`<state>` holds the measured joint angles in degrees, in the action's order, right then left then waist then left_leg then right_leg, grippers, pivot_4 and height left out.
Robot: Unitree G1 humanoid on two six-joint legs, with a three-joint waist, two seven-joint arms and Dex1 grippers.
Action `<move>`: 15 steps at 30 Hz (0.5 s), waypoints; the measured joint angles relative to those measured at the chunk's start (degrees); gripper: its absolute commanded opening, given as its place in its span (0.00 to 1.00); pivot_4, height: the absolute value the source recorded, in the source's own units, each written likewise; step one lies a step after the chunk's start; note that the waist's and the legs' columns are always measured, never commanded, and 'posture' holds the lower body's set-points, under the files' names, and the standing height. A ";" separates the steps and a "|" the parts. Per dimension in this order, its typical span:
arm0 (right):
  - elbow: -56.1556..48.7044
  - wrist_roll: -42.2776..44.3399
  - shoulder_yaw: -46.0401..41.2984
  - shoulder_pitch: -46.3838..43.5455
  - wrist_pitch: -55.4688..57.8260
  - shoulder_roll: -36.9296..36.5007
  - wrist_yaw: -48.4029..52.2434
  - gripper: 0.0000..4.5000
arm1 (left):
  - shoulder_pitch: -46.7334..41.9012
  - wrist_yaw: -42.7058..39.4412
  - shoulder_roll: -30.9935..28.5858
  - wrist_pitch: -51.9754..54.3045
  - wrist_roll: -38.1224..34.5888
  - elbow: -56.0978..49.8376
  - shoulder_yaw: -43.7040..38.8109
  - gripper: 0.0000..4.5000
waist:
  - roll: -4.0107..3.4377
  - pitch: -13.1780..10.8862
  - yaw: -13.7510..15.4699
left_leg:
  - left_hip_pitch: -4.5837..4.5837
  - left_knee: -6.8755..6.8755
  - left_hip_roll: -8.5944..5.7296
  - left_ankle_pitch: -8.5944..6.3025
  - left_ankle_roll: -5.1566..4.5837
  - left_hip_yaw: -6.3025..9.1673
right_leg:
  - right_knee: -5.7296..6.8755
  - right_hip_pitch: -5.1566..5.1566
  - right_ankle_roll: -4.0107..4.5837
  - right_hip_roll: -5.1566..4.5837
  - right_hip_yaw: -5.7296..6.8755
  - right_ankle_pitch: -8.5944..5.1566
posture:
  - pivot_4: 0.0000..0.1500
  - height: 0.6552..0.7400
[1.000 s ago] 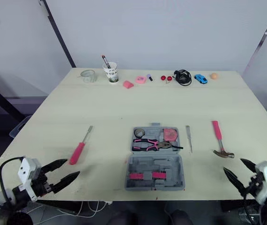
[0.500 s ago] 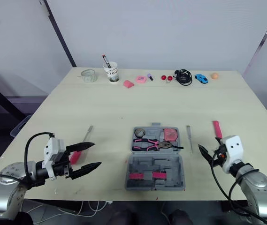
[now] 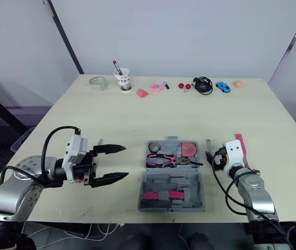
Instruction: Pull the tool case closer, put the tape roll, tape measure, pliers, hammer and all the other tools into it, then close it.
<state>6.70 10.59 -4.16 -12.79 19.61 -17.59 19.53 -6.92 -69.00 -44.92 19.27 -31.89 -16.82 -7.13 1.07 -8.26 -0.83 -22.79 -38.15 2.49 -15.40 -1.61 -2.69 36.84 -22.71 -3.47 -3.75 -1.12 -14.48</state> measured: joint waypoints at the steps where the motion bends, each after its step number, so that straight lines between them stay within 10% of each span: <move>1: 1.36 -0.49 0.11 -0.93 -0.12 0.30 -0.31 0.99 | -0.23 0.00 -0.01 0.24 0.00 -0.27 0.39 1.00 | 0.00 0.00 -0.02 | 0.00 0.00 0.00 0.00 0.00 0.00 | 0.00 0.00 0.00 0.02 0.00 0.00 | 1.00 1.00; 9: 7.92 -1.73 1.09 -3.93 -0.45 3.73 -1.78 0.99 | -0.88 0.04 -0.04 0.49 0.01 -0.72 0.88 1.00 | -0.01 -0.01 -0.05 | 0.00 0.01 0.08 0.00 0.00 -0.02 | 0.02 0.00 0.00 0.13 0.00 0.00 | 1.00 1.00; 15: 9.20 -2.44 0.88 -3.96 -1.32 4.87 -3.59 0.43 | -0.97 0.05 -0.10 0.68 -0.01 -2.16 0.88 1.00 | -0.02 -0.01 -0.08 | 0.01 0.00 0.08 0.00 0.01 -0.01 | 0.02 0.00 0.00 0.13 -0.04 0.00 | 1.00 1.00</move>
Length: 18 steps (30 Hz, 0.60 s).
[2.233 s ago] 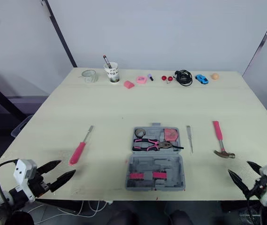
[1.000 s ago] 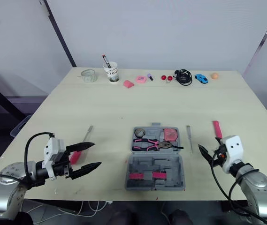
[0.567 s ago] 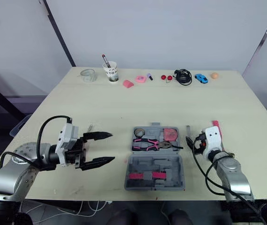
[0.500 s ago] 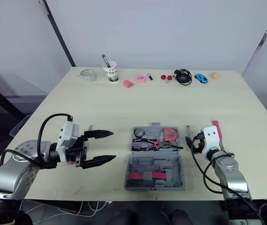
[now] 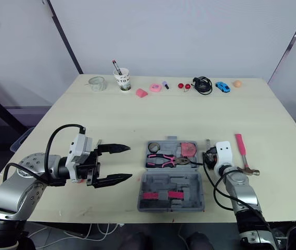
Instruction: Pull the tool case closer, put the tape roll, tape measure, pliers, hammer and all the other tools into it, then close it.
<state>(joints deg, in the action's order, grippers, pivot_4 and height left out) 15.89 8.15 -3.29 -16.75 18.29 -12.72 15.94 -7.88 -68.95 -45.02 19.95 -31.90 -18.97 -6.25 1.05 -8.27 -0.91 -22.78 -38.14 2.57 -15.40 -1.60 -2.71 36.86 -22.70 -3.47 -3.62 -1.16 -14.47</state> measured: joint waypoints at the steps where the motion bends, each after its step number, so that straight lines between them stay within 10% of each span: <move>1: 0.07 -0.02 -0.01 0.00 -0.15 0.00 -0.08 0.39 | -0.02 0.00 0.00 0.01 0.00 -0.04 0.00 1.00 | 0.00 0.00 -0.01 | 0.00 0.00 0.00 0.00 0.00 0.00 | 0.00 0.00 0.00 0.00 0.00 0.00 | 1.00 1.00; 5: 0.85 -0.11 0.00 -0.02 -1.58 0.17 -0.09 0.01 | -0.35 -0.02 0.01 0.03 -0.26 -0.06 0.00 1.00 | 0.00 0.00 -0.06 | 0.00 0.00 0.01 0.00 0.00 -0.01 | 0.01 0.00 0.00 0.02 0.00 0.00 | 1.00 1.00; 18: -6.20 0.16 -0.08 1.61 -2.03 -5.93 4.51 0.01 | -1.45 0.42 0.85 0.07 -1.44 -0.04 0.09 1.00 | -0.07 -0.05 0.04 | 0.00 -0.01 0.01 0.00 0.00 -0.01 | 0.01 0.00 -0.01 0.02 -0.01 0.00 | 1.00 1.00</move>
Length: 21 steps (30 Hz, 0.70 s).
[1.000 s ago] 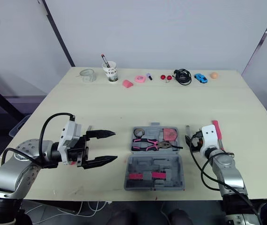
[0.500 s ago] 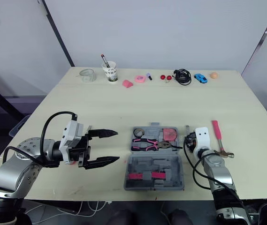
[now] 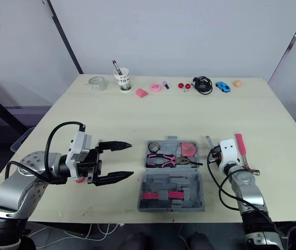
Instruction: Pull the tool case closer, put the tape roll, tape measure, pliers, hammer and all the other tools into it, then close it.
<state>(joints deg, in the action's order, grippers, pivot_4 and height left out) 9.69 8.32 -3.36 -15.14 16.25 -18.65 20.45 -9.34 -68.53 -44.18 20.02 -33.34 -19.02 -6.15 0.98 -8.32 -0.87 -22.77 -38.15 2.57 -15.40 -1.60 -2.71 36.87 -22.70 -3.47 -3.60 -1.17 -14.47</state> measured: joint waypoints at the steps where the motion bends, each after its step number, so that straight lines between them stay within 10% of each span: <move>1: -0.58 0.11 -0.01 0.05 0.11 -0.39 0.46 0.01 | 0.00 0.00 0.03 0.00 0.00 0.00 0.00 1.00 | 0.00 0.00 0.00 | 0.00 0.00 0.00 0.00 0.00 0.00 | 0.00 0.00 0.00 0.00 0.00 0.00 | 1.00 1.00; 21: -22.77 2.93 22.04 -6.61 15.19 -14.14 30.74 0.01 | 4.02 -6.87 -5.00 -4.19 1.74 4.42 -0.79 1.00 | 0.04 -0.11 0.30 | -0.03 -0.07 0.07 0.00 0.00 -0.01 | -0.01 0.00 0.21 0.04 0.08 -0.12 | 1.00 1.00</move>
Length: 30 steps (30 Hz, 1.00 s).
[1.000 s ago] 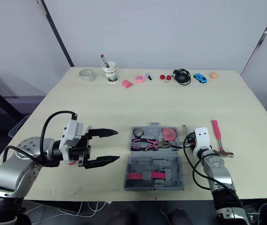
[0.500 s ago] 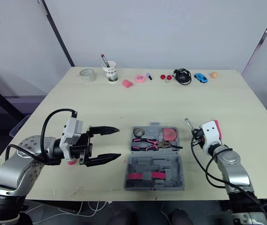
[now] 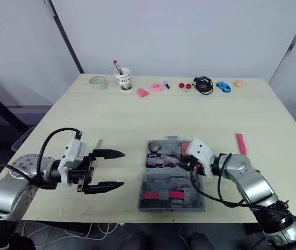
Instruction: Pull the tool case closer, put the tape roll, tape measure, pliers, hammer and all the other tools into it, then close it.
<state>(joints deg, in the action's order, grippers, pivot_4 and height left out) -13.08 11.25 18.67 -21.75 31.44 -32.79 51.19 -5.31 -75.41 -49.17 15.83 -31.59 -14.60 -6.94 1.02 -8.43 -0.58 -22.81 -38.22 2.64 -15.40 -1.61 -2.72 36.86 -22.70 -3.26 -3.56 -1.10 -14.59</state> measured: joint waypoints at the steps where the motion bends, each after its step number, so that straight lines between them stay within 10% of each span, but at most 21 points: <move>1: 0.04 -0.53 1.55 -1.29 0.52 0.25 0.59 0.01 | 0.28 -0.38 -0.14 -0.23 0.03 0.22 -0.32 1.00 | 0.02 -0.01 0.02 | 0.00 -0.02 0.00 0.00 0.00 0.00 | 0.00 0.00 0.00 0.00 0.00 0.00 | 1.00 1.00; 30: 8.73 -15.92 16.48 -7.64 0.11 6.42 1.03 0.01 | 5.47 -1.37 -0.94 -5.90 2.86 6.18 -2.03 1.00 | 0.08 0.00 -0.24 | 0.00 -0.02 0.04 0.00 0.00 -0.03 | 0.03 0.00 -0.01 0.01 0.10 0.01 | 1.00 1.00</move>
<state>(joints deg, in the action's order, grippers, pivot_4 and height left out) -4.35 -4.68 35.15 -29.39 31.56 -26.38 52.22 0.15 -76.77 -50.11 9.93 -28.74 -8.42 -8.97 1.10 -8.43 -0.81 -22.81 -38.24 2.68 -15.40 -1.60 -2.75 36.89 -22.71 -3.27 -3.55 -1.00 -14.58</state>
